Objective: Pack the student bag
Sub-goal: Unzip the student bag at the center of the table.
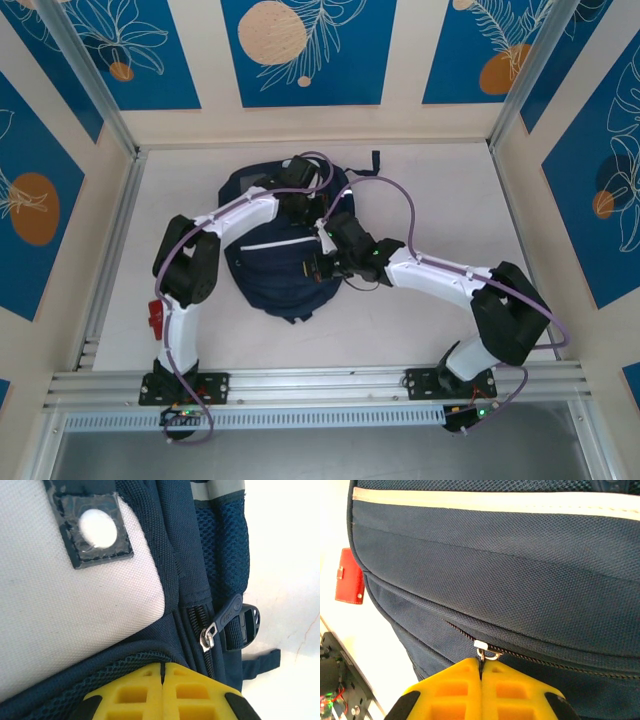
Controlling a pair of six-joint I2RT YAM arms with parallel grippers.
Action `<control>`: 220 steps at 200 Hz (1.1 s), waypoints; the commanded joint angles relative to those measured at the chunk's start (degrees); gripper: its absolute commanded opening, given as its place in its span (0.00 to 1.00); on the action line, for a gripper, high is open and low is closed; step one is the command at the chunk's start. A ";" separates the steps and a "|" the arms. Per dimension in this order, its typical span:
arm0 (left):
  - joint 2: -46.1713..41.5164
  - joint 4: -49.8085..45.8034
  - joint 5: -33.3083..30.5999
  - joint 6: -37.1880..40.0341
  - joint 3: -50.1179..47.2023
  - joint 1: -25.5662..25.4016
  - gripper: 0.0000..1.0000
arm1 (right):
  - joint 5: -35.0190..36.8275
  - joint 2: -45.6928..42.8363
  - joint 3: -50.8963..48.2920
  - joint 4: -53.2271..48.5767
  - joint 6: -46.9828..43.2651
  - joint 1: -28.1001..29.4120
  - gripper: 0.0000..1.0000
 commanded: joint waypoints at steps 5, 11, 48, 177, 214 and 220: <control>-2.23 3.55 1.00 -1.66 -1.56 1.64 0.07 | -0.17 -4.30 -2.96 3.42 4.52 0.70 0.14; -3.37 3.51 0.98 -1.63 -1.90 1.91 0.12 | 0.20 -5.71 -3.81 3.40 4.93 0.16 0.19; -12.61 2.11 -1.70 -1.52 -5.75 3.00 0.40 | 1.25 -11.46 -6.38 0.63 7.40 -4.54 0.44; -35.81 -10.30 -18.43 -9.69 -26.70 -8.67 0.66 | 1.49 -11.79 0.04 -10.78 10.18 -20.99 0.87; -33.73 -8.22 -22.26 -13.47 -28.00 -15.14 0.66 | 3.16 -11.78 0.35 -11.40 11.74 -22.38 0.90; -33.88 -7.15 -22.63 -14.18 -28.81 -15.54 0.66 | 3.04 -11.67 0.56 -11.59 11.82 -22.57 0.90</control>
